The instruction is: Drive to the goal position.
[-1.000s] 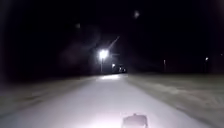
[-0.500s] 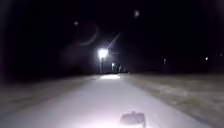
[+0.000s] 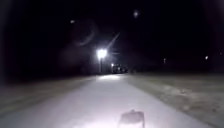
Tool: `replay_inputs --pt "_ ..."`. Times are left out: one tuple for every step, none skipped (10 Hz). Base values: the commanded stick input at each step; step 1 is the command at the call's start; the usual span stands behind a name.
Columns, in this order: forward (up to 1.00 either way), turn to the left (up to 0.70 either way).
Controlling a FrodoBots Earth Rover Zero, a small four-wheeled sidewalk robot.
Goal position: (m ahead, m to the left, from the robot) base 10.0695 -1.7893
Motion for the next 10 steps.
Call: replay_inputs --pt "0.70 0.14" --pt "0.70 0.14" --pt "0.70 0.08" --pt "0.70 0.00" --pt "0.70 0.00" --pt "0.70 0.00" --pt "0.70 0.00" --pt "0.70 0.00" --pt "0.70 0.00" --pt "0.70 0.00"
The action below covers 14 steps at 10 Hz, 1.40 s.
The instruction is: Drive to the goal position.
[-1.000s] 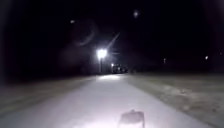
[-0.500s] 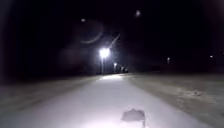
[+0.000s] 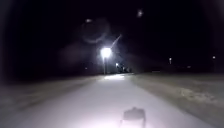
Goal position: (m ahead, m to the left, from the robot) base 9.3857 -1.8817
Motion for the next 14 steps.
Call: replay_inputs --pt "0.70 0.00" --pt "0.70 0.00" --pt "0.70 0.00" --pt "0.70 0.00" --pt "0.70 0.00" --pt "0.70 0.00" --pt "0.70 0.00" --pt "0.70 0.00" --pt "0.70 0.00" --pt "0.70 0.00" --pt "0.70 0.00" --pt "0.70 0.00" --pt "0.70 0.00" --pt "0.70 0.00"
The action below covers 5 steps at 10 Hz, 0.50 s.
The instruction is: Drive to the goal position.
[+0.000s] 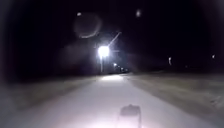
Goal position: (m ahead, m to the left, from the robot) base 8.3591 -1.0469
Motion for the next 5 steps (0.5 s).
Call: replay_inputs --pt "0.70 0.00" --pt "0.70 0.00" --pt "0.70 0.00" --pt "0.70 0.00" --pt "0.70 0.00"
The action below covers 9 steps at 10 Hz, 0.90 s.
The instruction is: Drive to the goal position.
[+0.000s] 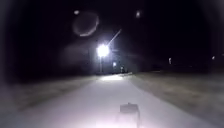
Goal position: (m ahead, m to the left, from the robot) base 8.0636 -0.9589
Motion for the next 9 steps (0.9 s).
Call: replay_inputs --pt "0.70 0.00" --pt "0.70 0.00" --pt "0.70 0.00" --pt "0.70 0.00" --pt "0.70 0.00" --pt "0.70 0.00" --pt "0.70 0.00" --pt "0.70 0.00" --pt "0.70 0.00"
